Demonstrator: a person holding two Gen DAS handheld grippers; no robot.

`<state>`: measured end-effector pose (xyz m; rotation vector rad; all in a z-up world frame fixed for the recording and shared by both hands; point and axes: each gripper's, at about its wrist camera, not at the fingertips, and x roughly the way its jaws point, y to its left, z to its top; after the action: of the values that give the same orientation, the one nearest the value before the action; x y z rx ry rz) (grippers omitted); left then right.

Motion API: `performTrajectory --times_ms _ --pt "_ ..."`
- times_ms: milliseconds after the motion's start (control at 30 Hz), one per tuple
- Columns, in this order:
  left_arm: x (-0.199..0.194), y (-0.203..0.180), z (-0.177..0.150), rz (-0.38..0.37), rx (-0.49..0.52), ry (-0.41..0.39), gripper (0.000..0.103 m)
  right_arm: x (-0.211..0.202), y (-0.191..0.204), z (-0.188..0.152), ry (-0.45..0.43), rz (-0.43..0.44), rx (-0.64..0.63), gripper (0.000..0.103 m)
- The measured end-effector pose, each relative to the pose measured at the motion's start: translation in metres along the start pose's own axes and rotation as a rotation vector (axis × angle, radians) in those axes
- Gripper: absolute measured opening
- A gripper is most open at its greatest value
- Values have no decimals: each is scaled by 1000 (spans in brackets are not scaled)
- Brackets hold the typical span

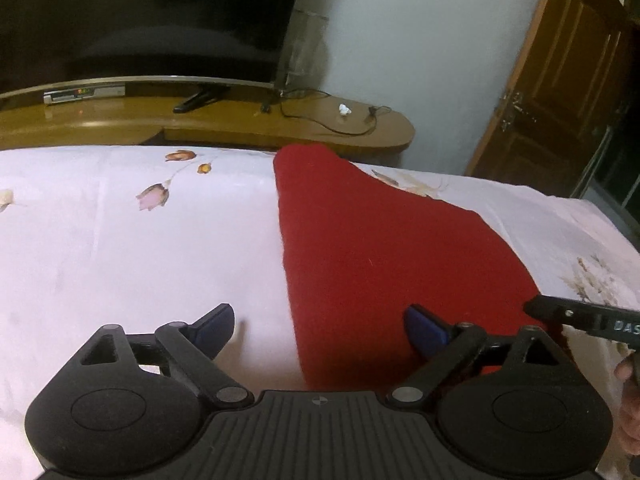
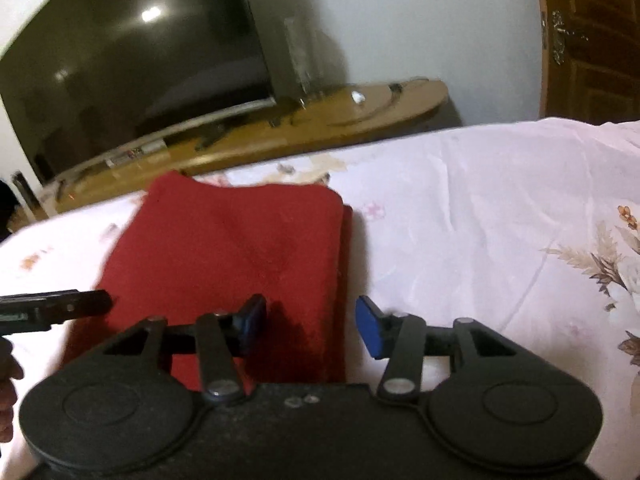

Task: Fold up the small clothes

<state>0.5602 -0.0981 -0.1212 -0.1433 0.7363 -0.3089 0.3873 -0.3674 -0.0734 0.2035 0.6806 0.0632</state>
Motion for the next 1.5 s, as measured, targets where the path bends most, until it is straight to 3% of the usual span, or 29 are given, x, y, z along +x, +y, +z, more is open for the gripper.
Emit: performTrajectory --times_ms 167,467,567,633,767,900,967,1100,1200,1233,1300,1400,1500 --pt "-7 2 -5 24 -6 2 92 -21 -20 -8 -4 44 125 59" --pt "-9 3 -5 21 -3 11 92 -9 0 -4 -10 83 118 63" --pt "-2 4 -9 26 -4 37 93 3 1 -7 30 97 124 66" --pt "1 5 -15 23 -14 66 93 25 3 -17 150 22 77 68" --pt "-11 0 -40 4 17 78 93 14 6 -23 140 35 47 69" --pt "-39 0 -69 -9 65 32 93 -8 4 -45 152 59 -1 70" --pt "-49 10 -67 -74 21 6 92 -22 -1 -52 140 82 5 70" --pt "-39 37 -41 -186 -103 -17 92 -31 -26 -34 71 196 169 69" --pt "-15 55 -22 -291 -201 31 91 -11 -49 -21 69 282 334 69" --pt "-5 60 -17 -314 -236 54 83 -4 -53 -19 70 286 354 69" --pt "14 69 -13 -354 -289 113 71 12 -62 -16 95 277 389 67" --pt "32 72 -17 -380 -317 146 70 31 -71 -18 143 376 442 67" --pt "41 70 -13 -403 -322 156 70 40 -70 -14 155 419 427 65"
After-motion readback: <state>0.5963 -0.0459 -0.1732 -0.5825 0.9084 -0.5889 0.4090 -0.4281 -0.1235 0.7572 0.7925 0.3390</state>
